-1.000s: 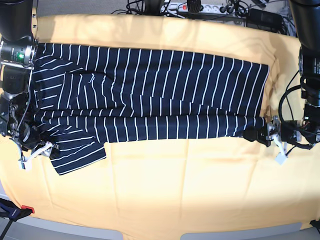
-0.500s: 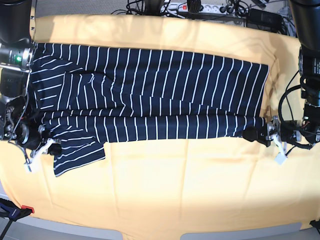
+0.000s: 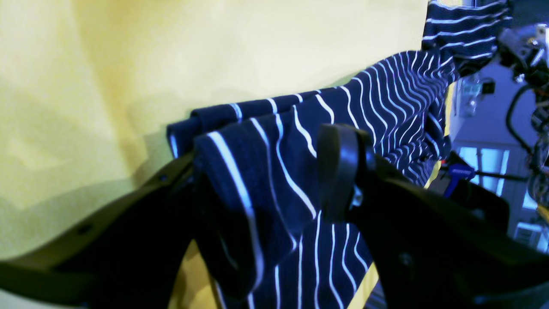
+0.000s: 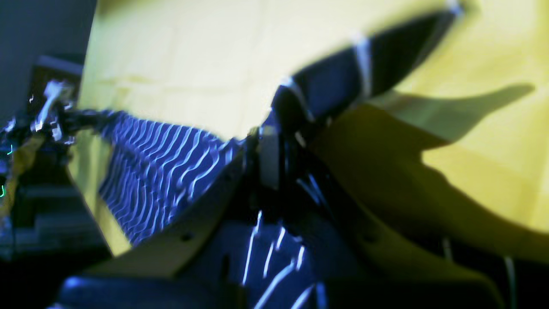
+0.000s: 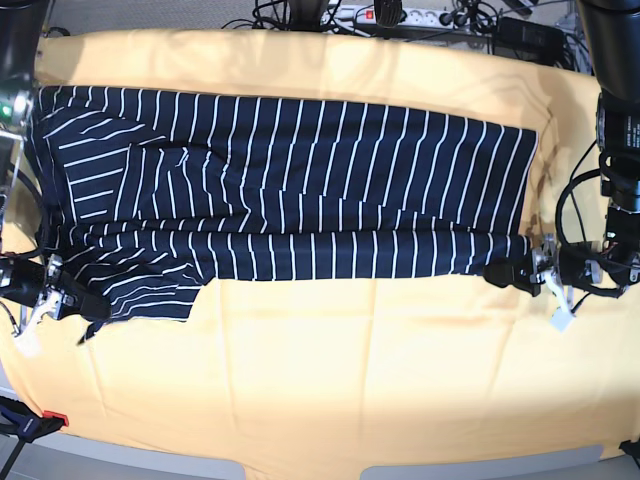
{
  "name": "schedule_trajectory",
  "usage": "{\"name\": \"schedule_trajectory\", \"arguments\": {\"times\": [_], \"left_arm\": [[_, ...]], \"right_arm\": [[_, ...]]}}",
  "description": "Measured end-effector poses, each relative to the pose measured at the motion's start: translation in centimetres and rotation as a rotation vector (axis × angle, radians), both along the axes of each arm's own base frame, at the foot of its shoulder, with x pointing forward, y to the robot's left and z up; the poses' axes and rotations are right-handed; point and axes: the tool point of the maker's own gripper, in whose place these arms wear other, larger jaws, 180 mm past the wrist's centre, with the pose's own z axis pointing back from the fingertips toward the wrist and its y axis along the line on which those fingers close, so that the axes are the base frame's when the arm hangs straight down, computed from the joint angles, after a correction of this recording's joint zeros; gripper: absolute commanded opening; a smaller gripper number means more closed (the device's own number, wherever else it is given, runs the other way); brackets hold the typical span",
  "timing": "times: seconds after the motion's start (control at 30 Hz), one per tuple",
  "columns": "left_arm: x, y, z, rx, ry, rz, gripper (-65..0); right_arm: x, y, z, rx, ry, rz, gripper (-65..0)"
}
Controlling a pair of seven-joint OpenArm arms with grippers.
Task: Fold the T-shirt properly
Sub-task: 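Lift the hem edge with both grippers and fold it over the shirt body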
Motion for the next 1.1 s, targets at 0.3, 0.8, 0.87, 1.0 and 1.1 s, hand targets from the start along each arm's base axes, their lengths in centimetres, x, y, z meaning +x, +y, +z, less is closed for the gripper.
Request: {"name": "schedule_trajectory", "arguments": {"times": [0.3,0.8,0.87,1.0,1.1], "left_arm": [[0.2,0.0,0.1,0.005,-0.004,-0.001,-30.7],[-0.2,2.1,0.5,0.047,0.0,0.018,-30.7],[-0.3,2.5,0.5,0.056,0.005,0.024,-30.8],[-0.5,3.1,0.5,0.071,0.01,0.028,-30.7],[-0.7,3.8,0.5,0.08,0.014,0.035,-30.8]], "right_arm": [[-7.6,3.5,-0.2,-0.264,-0.033,0.301,-65.0],[-15.6,7.4,-0.3,-0.424,-0.056,0.575,-65.0],[-16.0,7.9,0.0,-0.432,-0.074,0.596,-65.0],[-16.3,8.6,0.5,-0.441,-0.102,0.619,-65.0],[-16.4,8.6,0.5,-0.441,-0.1,0.62,-65.0]]}}
